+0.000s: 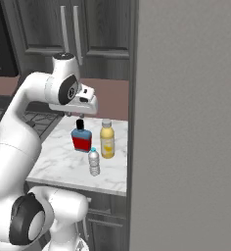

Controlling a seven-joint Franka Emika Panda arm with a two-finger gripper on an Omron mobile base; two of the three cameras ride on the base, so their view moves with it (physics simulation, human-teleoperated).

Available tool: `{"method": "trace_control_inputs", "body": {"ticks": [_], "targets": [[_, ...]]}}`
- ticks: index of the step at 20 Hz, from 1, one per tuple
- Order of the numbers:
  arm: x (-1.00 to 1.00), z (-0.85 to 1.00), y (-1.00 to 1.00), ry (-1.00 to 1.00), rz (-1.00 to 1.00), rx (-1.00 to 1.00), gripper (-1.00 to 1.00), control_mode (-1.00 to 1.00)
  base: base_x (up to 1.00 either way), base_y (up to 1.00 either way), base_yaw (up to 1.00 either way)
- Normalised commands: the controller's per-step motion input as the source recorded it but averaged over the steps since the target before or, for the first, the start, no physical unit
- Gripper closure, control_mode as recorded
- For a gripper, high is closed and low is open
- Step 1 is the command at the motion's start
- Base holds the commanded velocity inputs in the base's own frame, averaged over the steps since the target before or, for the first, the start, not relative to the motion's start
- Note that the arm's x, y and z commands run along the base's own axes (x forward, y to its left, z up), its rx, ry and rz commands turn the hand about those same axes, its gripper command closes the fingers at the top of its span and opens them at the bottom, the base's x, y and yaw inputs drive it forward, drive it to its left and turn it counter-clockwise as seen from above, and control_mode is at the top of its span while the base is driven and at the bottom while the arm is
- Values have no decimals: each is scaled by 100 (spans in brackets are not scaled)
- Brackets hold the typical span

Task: Place the drinks on the dining counter in a tight cluster.

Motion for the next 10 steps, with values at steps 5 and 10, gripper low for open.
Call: {"method": "trace_control_inputs", "body": {"ticks": [5, 10], "targets": [[-11, -1, 0, 0, 0, 0, -100, -100, 0, 0, 0], [-35, -13, -2, 0, 0, 2, -100, -100, 0, 0, 0]]}}
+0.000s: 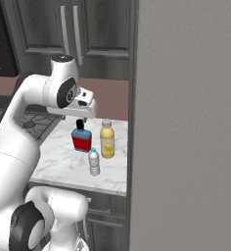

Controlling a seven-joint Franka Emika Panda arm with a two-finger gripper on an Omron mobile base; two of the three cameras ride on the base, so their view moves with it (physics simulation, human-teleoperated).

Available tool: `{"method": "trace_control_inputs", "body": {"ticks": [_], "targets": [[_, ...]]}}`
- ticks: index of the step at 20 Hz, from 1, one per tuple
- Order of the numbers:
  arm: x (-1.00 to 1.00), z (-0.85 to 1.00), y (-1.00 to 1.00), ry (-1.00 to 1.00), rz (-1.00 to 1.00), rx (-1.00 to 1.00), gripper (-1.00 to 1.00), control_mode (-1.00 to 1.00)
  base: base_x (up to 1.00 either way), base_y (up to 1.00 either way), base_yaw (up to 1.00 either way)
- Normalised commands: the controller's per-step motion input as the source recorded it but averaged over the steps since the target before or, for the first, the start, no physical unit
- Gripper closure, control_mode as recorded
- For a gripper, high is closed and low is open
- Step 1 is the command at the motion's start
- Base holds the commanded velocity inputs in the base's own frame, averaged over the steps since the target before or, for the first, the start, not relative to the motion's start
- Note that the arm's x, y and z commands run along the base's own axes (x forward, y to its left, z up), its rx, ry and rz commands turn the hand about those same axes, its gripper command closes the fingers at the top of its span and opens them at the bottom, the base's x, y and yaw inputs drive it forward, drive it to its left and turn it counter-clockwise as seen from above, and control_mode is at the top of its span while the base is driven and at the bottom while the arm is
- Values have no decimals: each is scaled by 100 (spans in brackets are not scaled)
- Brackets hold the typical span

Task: Place the drinks on the dining counter in a tight cluster.

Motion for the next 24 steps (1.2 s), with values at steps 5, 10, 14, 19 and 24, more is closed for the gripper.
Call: {"method": "trace_control_inputs", "body": {"ticks": [5, 10, 14, 19, 24], "targets": [[-36, -15, -5, 0, 0, 1, -100, -100, 0, 0, 0], [-23, -11, -3, 6, 0, 0, -100, -100, 0, 0, 0], [-22, -12, -9, 10, 0, 0, -100, -100, 0, 0, 0], [-16, -13, -13, 9, 0, 0, -100, -100, 0, 0, 0], [-20, -17, -23, 1, 1, 0, -100, -100, 0, 0, 0]]}}
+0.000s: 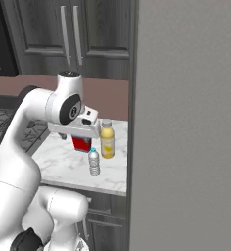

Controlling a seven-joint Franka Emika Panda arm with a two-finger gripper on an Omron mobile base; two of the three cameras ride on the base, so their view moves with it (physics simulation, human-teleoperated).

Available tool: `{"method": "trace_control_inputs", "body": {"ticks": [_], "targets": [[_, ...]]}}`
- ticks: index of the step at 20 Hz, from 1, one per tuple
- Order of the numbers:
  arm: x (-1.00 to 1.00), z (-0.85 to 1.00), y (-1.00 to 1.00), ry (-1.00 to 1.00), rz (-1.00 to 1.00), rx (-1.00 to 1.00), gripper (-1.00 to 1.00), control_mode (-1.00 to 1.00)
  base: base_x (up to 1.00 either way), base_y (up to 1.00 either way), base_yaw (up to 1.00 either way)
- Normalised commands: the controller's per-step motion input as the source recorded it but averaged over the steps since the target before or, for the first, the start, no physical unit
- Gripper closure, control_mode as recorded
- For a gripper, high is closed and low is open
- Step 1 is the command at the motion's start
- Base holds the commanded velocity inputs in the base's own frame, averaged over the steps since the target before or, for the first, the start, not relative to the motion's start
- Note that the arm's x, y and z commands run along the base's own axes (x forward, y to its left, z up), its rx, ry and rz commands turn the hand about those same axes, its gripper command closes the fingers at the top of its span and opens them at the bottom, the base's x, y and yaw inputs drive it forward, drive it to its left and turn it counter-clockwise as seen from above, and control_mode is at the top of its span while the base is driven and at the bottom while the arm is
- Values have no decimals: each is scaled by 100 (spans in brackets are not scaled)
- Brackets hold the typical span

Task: Place the drinks on the dining counter in a tight cluster.

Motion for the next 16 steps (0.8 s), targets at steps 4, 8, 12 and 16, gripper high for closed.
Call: {"method": "trace_control_inputs", "body": {"ticks": [4, 8, 12, 16], "targets": [[-12, -25, -10, 0, 8, 0, -100, -100, 0, 0, 0], [-7, -28, 0, -8, 10, 0, -100, -100, 0, 0, 0], [0, -24, 0, -12, 13, 0, -100, -100, 0, 0, 0], [0, -22, -3, -11, 13, 0, -100, -100, 0, 0, 0]]}}
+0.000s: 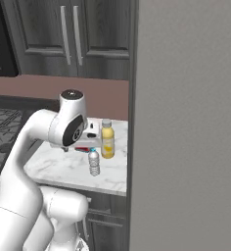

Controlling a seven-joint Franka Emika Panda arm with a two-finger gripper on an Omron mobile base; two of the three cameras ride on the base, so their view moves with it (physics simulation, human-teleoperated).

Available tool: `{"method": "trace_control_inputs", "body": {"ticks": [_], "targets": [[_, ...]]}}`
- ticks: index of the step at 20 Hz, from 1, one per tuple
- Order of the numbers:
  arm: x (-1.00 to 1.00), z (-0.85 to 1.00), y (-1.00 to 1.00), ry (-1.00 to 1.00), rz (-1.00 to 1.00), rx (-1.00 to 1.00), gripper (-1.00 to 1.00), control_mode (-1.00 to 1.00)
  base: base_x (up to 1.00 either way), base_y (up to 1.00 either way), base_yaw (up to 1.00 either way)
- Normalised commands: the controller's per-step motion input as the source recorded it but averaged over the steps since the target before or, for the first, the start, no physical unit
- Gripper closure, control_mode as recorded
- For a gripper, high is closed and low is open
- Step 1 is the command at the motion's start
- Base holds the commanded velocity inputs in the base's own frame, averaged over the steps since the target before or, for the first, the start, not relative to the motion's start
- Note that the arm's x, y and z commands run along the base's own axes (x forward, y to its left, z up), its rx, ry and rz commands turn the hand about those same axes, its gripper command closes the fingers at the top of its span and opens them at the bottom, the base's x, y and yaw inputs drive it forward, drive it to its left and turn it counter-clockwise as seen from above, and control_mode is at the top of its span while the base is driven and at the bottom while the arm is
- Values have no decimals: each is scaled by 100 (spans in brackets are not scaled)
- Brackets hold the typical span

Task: Place the drinks on the dining counter in a tight cluster.

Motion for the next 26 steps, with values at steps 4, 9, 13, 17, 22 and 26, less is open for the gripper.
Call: {"method": "trace_control_inputs", "body": {"ticks": [4, 9, 13, 17, 22, 26], "targets": [[0, -24, -4, -14, 13, 0, -100, -100, 0, 0, 0], [0, -23, -1, -18, 12, 0, -100, -100, 0, 0, 0], [6, -18, -9, -12, 7, 0, -100, -100, 0, 0, 0], [6, -15, -17, -4, 5, 0, -100, -100, 0, 0, 0], [10, -4, -12, 1, 1, 3, -100, -100, 0, 0, 0], [14, -1, -4, 5, 0, 3, -100, -100, 0, 0, 0]]}}
